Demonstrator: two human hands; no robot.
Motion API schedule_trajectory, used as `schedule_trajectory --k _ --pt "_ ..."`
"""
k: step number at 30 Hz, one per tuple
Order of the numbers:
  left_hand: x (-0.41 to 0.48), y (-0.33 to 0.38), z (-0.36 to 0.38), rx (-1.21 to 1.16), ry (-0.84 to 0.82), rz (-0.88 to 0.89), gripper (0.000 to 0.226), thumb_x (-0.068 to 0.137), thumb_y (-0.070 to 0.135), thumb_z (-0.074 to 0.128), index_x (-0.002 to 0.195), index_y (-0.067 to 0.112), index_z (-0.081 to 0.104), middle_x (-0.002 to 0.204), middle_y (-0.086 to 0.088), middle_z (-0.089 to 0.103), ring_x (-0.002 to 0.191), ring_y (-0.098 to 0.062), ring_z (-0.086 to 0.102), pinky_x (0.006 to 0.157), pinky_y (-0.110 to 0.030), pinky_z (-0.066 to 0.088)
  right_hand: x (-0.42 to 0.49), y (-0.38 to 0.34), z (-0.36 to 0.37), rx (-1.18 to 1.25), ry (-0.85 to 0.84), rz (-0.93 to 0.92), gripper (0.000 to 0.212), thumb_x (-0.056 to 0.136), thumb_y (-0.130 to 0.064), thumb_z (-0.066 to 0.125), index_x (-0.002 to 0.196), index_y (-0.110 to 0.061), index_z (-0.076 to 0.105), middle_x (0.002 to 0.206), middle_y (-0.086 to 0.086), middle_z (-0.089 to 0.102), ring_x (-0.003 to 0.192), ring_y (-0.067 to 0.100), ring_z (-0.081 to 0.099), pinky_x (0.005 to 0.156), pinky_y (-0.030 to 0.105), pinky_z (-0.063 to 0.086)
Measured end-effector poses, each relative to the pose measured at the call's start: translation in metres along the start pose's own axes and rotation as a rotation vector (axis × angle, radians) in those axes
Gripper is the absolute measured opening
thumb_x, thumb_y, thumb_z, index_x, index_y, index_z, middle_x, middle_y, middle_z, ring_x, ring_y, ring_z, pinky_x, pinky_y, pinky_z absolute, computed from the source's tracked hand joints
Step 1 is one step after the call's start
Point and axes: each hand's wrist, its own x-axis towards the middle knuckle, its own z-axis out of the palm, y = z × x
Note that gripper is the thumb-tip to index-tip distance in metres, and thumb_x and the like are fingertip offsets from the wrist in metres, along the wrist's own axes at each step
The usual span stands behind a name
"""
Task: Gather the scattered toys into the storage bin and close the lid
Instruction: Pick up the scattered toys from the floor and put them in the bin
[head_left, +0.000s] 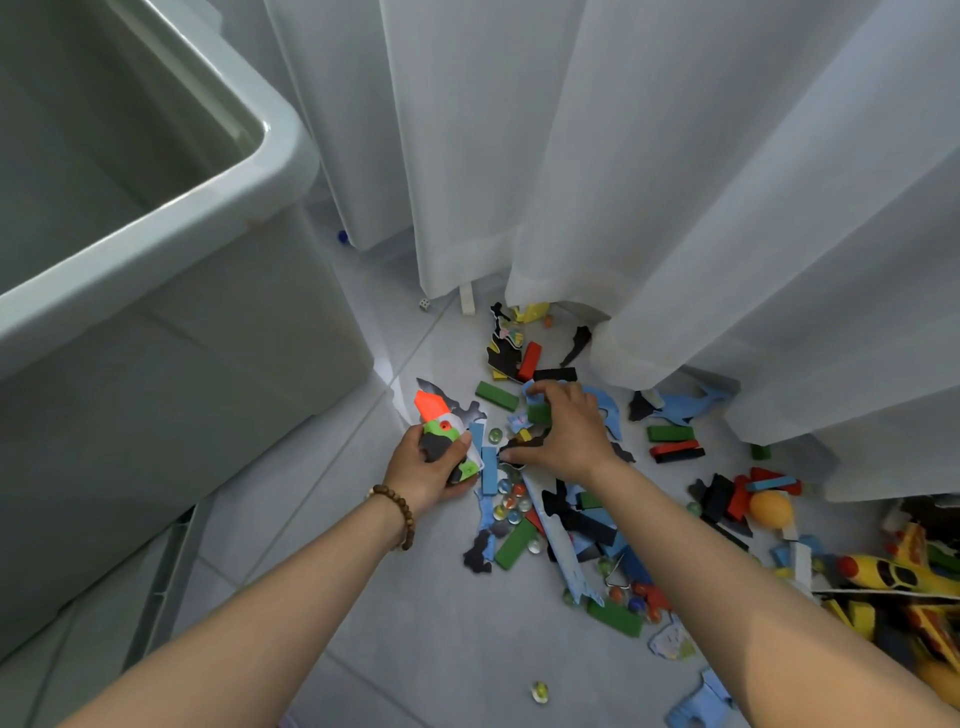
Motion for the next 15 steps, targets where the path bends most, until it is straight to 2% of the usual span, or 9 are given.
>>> schedule_trajectory --k 4,8,11,15 --pt "-0.001 0.002 0.000 -0.011 -0.011 -0.001 0.051 0.084 0.021 0.065 0.129 0.011 0.042 0.129 -0.011 0.051 0.105 -0.027 0.058 0.054 -0.025 0.059 -0.003 0.003 -0.006 -0.060 -0.064 -0.071 0.085 0.064 -0.039 0.082 0.135 -0.026 0.037 0.129 0.004 0.040 0.125 0.024 0.030 0.099 0.033 0.033" --pt "-0.003 0.004 0.000 -0.040 -0.014 -0.004 0.043 0.085 0.019 0.065 0.121 0.012 0.044 0.126 -0.010 0.052 0.102 -0.025 0.058 0.056 -0.026 0.059 -0.007 0.007 -0.005 0.000 -0.079 -0.091 0.077 0.070 -0.037 0.079 0.134 -0.026 0.038 0.130 0.001 0.046 0.123 0.021 0.038 0.096 0.032 0.038" --pt "-0.006 0.005 0.001 -0.013 -0.001 0.002 0.037 0.086 0.019 0.063 0.117 0.015 0.043 0.119 -0.006 0.050 0.097 -0.021 0.055 0.050 -0.021 0.056 -0.008 0.006 -0.001 0.018 -0.066 -0.084 0.069 0.074 -0.034 0.077 0.132 -0.028 0.041 0.129 0.002 0.046 0.122 0.021 0.041 0.095 0.035 0.042" --pt "-0.005 0.005 0.000 -0.023 0.008 0.009 0.050 0.086 0.018 0.063 0.130 0.011 0.040 0.125 -0.007 0.048 0.093 -0.019 0.055 0.049 -0.020 0.056 -0.007 -0.002 0.011 -0.094 -0.019 -0.080 0.056 0.080 -0.032 0.070 0.129 -0.026 0.044 0.118 0.006 0.046 0.112 0.025 0.048 0.079 0.032 0.046"
